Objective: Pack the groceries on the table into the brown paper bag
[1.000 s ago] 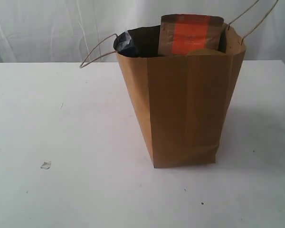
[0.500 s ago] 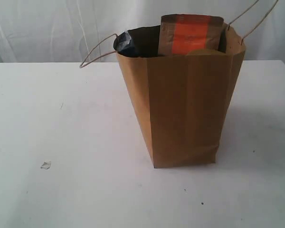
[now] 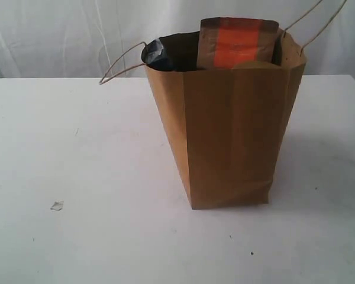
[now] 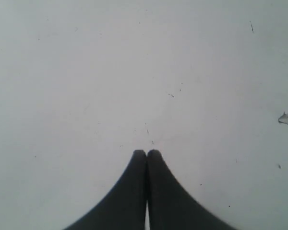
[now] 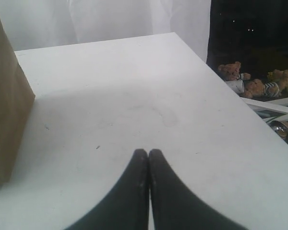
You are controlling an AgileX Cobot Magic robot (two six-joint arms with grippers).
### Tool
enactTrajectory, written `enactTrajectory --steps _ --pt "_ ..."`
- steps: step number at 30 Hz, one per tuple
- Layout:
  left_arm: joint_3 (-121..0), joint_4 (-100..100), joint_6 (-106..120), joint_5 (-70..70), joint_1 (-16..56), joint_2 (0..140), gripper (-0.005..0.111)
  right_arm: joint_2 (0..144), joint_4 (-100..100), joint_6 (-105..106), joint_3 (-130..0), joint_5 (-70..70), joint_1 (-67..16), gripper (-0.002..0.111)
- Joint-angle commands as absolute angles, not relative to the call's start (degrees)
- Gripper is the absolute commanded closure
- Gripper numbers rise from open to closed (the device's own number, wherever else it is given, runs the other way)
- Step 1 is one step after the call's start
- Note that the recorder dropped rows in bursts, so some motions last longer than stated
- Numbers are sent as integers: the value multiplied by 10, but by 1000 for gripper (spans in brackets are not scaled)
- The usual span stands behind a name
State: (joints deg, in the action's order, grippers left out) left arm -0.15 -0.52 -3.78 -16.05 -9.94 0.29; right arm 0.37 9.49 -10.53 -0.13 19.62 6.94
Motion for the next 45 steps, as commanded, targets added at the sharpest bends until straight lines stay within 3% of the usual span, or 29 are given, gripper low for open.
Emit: enactTrajectory --steps 1,45 --pt "0 -7 -41 -173 -100 0 107 0 100 -108 0 196 68 108" --pt "0 -7 -40 -199 -100 0 107 0 100 -108 0 196 68 108"
